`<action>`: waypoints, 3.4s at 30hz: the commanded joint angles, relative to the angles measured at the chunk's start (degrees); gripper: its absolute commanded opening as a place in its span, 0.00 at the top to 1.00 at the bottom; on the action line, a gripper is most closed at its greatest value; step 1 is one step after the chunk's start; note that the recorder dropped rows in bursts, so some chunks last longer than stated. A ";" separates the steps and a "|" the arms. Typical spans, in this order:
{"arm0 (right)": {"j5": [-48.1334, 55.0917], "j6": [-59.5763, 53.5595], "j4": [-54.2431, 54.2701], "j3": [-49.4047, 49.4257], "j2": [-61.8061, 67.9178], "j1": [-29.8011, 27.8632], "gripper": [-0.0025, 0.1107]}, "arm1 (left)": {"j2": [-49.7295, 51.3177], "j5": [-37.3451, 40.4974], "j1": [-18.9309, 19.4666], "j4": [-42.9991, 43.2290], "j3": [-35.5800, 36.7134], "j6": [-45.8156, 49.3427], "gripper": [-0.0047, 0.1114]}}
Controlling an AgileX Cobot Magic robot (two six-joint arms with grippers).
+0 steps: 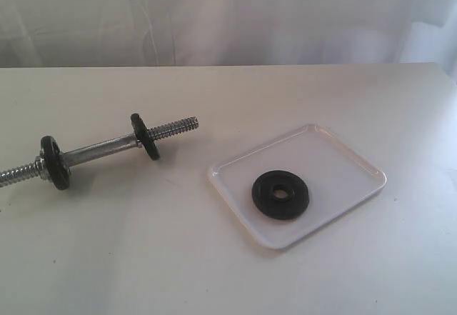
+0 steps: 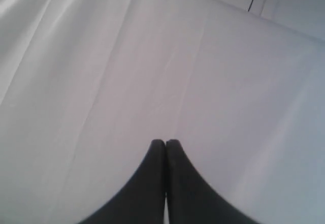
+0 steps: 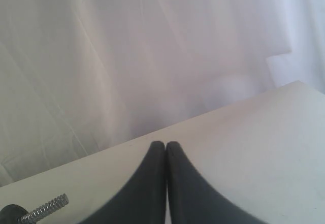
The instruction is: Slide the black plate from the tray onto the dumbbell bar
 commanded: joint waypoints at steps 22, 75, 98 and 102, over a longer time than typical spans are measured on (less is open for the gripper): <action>-0.42 -0.09 -0.31 0.38 -0.36 0.20 0.98 | 76.37 65.65 -4.06 8.70 -61.00 38.52 0.96; -0.42 -0.09 -0.31 0.38 -0.36 0.20 0.98 | 114.46 85.86 -16.99 -6.73 -87.27 67.38 0.20; -0.42 -0.09 -0.31 0.38 -0.36 0.20 0.98 | 119.99 82.82 -16.99 -7.17 -87.15 68.69 0.61; -0.42 -0.09 -0.31 0.38 -0.36 0.20 0.98 | 121.14 80.64 -16.99 -7.27 -87.15 68.69 0.63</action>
